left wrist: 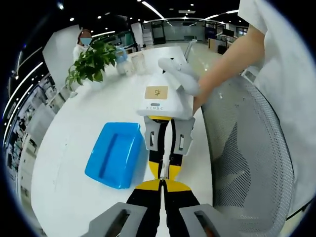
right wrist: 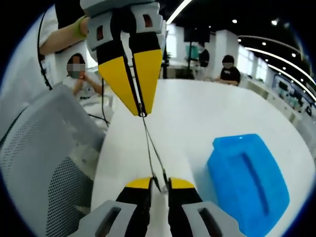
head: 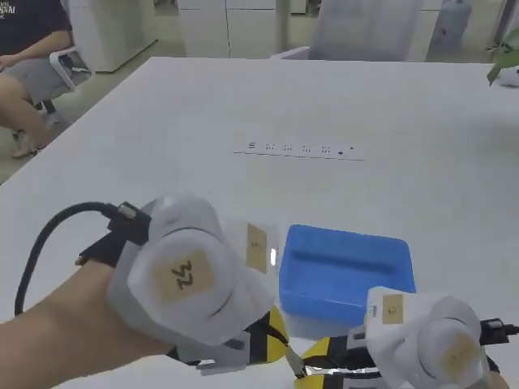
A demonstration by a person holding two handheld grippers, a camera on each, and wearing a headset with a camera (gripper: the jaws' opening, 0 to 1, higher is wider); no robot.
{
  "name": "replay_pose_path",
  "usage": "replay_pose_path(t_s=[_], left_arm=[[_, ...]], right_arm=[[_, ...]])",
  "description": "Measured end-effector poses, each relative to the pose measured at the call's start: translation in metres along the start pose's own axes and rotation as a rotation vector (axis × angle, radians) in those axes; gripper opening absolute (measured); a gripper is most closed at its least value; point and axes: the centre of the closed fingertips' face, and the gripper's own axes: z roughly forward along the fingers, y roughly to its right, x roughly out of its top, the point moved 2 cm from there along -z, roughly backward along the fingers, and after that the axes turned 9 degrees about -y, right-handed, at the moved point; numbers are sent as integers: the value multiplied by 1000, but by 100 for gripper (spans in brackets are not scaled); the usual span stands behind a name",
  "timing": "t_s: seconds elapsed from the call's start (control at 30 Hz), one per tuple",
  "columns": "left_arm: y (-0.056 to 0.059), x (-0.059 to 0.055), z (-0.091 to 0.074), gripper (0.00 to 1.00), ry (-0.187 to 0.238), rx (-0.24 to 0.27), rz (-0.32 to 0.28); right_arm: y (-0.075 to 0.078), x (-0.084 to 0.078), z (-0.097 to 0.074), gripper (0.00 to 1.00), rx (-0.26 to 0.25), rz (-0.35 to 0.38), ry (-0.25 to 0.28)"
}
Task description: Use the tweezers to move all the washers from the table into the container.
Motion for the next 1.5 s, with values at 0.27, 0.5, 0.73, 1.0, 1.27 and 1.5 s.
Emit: replay_pose_path(t_s=[0.27,0.5,0.73,1.0,1.27,1.5], left_arm=[[-1,11,4,0,-41,-37,43],[0,10,4,0,-58,-46,52],[-3,10,10,0,-65,-69,16],[-7,11,17,1,3,-60,-78],[-4,9,-11,32,339,41,-467],[19,-17,-28,50,513,233,-708]], right_arm=[[0,10,-5,8,2,-12,25],[0,10,-3,7,11,-3,28],[-2,31,-21,8,-3,0,85],[2,31,-23,2,3,41,53],[10,28,-25,1,-27,165,96],[12,29,-40,1,-14,246,156]])
